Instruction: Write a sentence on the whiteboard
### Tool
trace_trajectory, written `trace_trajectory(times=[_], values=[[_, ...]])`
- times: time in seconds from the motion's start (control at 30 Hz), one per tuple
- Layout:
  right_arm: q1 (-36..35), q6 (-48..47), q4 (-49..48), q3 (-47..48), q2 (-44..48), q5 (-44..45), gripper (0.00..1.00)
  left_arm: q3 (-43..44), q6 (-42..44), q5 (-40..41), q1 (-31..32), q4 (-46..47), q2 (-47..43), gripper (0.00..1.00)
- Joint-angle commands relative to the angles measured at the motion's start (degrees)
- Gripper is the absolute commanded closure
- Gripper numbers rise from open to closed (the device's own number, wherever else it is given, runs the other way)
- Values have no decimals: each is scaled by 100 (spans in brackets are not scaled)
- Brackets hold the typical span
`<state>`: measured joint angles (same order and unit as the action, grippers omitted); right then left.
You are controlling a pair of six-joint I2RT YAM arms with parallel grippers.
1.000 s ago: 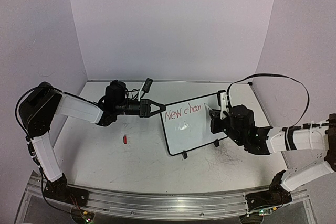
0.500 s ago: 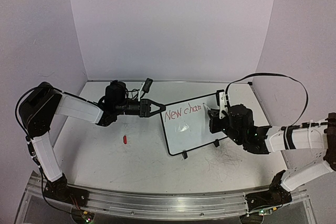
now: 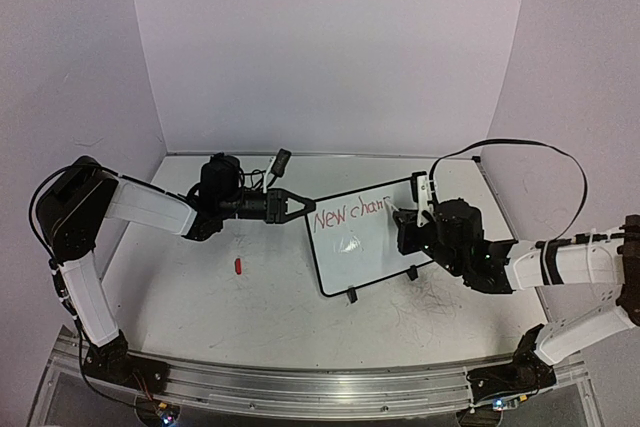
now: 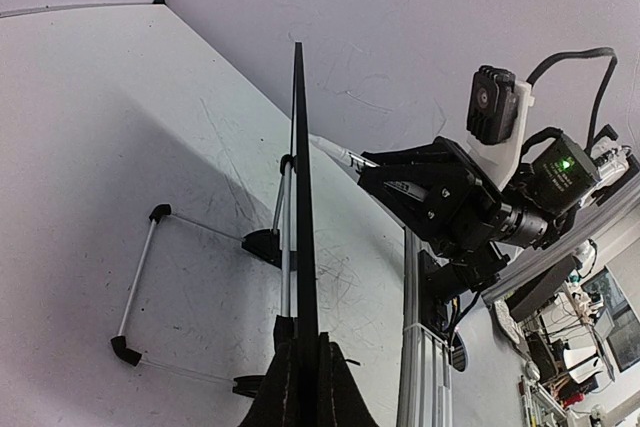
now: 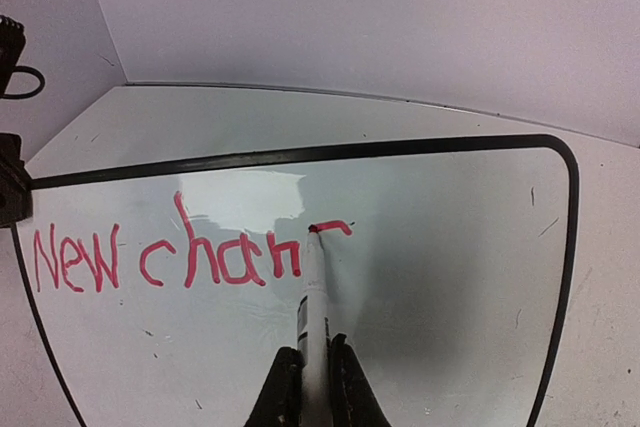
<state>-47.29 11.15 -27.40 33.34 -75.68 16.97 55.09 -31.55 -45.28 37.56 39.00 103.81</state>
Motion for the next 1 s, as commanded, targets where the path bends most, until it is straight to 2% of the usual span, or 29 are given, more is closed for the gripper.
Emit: trace_trajectory(times=[0.0,0.97], values=[[-6,142,146,-124,39,-157,100,142,-59,-236,76,-249,43,100],[-29,346,439,-212,163,199,100,141,-55,-238,76,-248,60,100]])
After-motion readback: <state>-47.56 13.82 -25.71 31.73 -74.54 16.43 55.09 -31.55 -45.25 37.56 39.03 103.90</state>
